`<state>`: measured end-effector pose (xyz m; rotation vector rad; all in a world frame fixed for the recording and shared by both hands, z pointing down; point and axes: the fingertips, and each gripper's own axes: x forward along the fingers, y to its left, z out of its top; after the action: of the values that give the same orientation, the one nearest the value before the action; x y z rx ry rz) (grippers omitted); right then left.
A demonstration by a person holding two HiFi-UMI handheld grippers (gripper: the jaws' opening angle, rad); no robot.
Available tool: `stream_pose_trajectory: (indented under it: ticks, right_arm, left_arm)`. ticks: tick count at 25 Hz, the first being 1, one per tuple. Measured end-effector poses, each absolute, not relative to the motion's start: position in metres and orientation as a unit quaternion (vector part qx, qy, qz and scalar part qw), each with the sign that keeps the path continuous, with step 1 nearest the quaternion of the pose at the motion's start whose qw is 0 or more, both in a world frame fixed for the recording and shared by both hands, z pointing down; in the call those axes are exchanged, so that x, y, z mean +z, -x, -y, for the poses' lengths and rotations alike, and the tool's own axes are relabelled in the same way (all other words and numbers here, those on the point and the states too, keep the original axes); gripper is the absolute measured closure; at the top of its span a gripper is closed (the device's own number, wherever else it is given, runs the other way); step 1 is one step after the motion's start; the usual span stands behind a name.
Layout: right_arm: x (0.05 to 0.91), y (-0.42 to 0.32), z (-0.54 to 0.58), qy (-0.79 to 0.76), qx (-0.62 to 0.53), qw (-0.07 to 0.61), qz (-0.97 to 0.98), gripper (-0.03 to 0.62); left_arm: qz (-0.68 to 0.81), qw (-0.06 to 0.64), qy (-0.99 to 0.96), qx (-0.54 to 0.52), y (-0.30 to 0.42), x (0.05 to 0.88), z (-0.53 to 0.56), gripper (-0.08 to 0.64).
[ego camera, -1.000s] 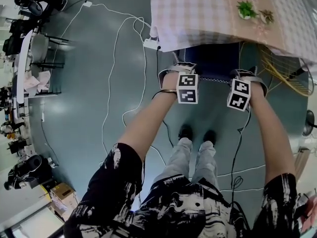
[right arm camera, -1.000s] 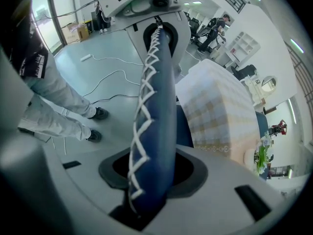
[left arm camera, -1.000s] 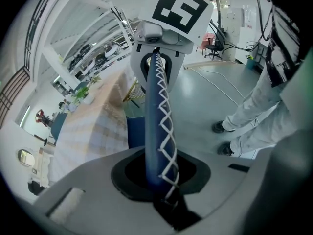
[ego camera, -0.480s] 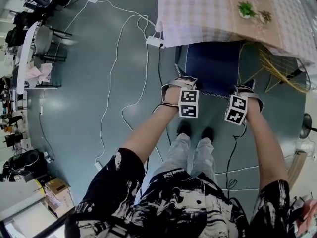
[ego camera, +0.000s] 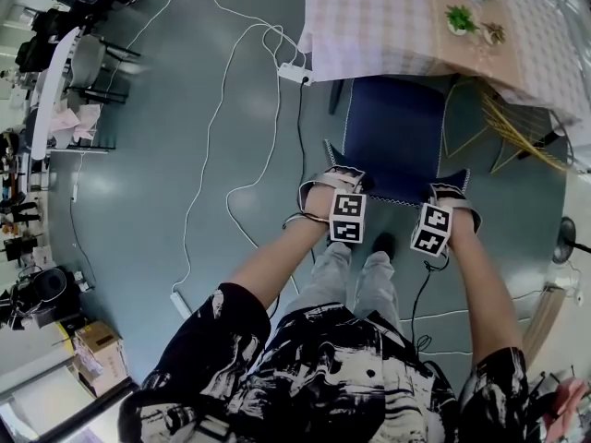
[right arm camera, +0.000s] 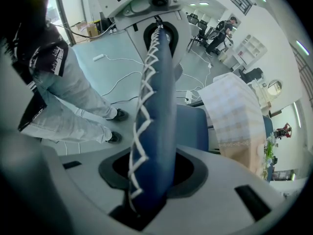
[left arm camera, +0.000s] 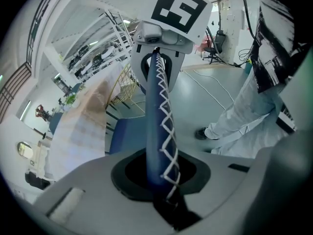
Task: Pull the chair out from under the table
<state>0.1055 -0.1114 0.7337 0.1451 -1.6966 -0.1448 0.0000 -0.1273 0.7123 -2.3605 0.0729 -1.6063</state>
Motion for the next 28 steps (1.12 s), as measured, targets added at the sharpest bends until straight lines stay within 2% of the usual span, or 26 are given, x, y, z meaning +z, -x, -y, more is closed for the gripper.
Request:
stream_pose_trajectory:
  ticks: [28]
  right_arm:
    - [0.733, -0.111, -0.032, -0.044, -0.041, 0.662, 0.747, 0.459]
  left_arm:
    - [-0.006, 0.123, 0.822, -0.557, -0.004, 0.710, -0.013, 0.495]
